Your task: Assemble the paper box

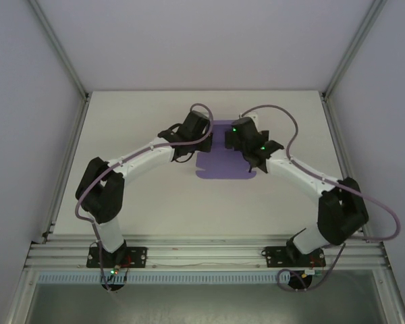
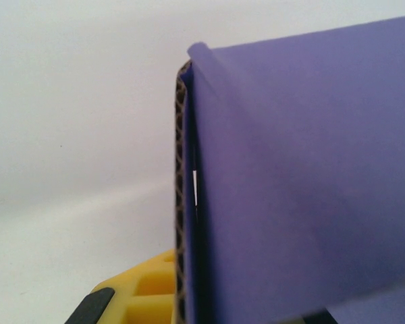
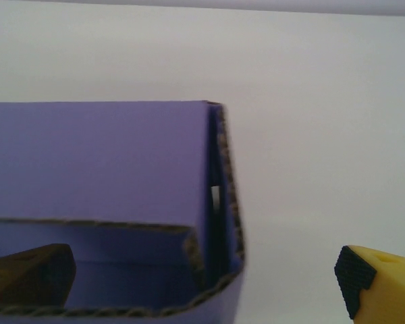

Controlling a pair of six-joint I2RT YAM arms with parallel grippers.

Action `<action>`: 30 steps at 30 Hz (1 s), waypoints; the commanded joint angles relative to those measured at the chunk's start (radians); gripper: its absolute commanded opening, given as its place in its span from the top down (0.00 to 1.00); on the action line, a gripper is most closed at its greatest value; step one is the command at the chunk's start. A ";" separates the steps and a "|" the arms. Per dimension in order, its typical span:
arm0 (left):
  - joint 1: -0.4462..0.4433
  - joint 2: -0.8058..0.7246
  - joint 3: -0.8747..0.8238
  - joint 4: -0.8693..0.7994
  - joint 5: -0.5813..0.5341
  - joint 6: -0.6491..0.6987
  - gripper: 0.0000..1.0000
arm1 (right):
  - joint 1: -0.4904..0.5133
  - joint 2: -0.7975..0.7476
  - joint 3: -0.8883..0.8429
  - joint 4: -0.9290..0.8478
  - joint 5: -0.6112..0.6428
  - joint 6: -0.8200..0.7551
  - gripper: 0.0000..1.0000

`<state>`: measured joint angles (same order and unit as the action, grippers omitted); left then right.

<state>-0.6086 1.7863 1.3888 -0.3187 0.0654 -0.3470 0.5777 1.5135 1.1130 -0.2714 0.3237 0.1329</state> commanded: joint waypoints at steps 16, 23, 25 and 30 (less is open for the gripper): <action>0.007 -0.006 0.001 -0.010 -0.009 0.016 1.00 | -0.159 -0.271 -0.185 -0.090 -0.119 -0.014 0.61; 0.007 -0.015 -0.012 0.009 0.040 0.028 1.00 | -0.177 -0.276 -0.199 0.033 -0.411 -0.127 0.63; 0.007 -0.014 -0.012 0.005 0.031 0.027 1.00 | -0.181 -0.295 -0.203 0.029 -0.417 -0.115 0.56; 0.008 -0.011 -0.010 0.000 0.028 0.025 1.00 | -0.183 -0.381 -0.237 -0.017 -0.384 -0.113 0.34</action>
<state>-0.6018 1.7908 1.3830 -0.3260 0.0834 -0.3382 0.4019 1.1957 0.8982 -0.2909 -0.0479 0.0296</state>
